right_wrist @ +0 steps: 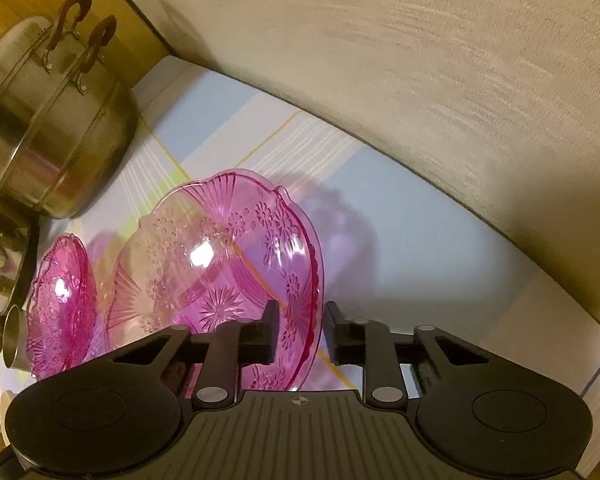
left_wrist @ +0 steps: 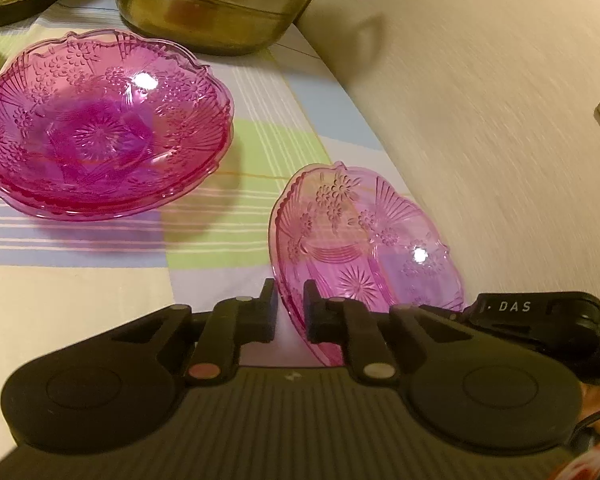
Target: Organize plates and bowls
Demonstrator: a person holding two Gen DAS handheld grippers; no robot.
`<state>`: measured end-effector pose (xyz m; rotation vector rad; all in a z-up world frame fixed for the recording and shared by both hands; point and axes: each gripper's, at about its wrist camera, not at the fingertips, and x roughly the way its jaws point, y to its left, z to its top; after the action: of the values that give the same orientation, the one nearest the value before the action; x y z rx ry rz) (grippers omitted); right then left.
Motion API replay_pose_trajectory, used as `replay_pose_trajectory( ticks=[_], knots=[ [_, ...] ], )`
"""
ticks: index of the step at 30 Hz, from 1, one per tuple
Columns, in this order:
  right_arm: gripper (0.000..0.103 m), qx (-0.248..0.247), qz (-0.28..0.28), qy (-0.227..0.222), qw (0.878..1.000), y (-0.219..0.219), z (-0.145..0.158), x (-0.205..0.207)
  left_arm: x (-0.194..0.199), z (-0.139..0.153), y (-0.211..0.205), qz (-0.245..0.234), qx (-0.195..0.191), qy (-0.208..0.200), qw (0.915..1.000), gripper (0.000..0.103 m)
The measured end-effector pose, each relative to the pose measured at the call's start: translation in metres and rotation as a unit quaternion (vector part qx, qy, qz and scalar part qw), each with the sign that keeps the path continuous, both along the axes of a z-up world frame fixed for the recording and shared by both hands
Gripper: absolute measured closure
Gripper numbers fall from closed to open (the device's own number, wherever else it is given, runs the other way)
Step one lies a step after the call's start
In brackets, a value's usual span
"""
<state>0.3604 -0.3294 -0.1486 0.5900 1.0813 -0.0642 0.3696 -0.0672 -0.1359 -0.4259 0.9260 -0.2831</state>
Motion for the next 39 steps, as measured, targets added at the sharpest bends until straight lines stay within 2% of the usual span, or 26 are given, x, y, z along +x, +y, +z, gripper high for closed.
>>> replay_pose_trajectory(
  ticks=[17, 34, 39],
  knots=[
    [0.09, 0.0, 0.011, -0.007, 1.0, -0.001, 0.006, -0.001, -0.003, 0.013, 0.0, -0.002, 0.011, -0.007, 0.9999, 0.093],
    [0.09, -0.016, 0.042, -0.061, 0.997, 0.013, 0.028, -0.006, -0.018, 0.033, 0.01, 0.014, 0.018, -0.03, 0.9993, 0.092],
    [0.09, -0.008, 0.051, -0.075, 0.996, 0.022, 0.033, -0.007, -0.023, 0.044, 0.018, 0.025, 0.021, -0.04, 0.9987, 0.092]
  ],
)
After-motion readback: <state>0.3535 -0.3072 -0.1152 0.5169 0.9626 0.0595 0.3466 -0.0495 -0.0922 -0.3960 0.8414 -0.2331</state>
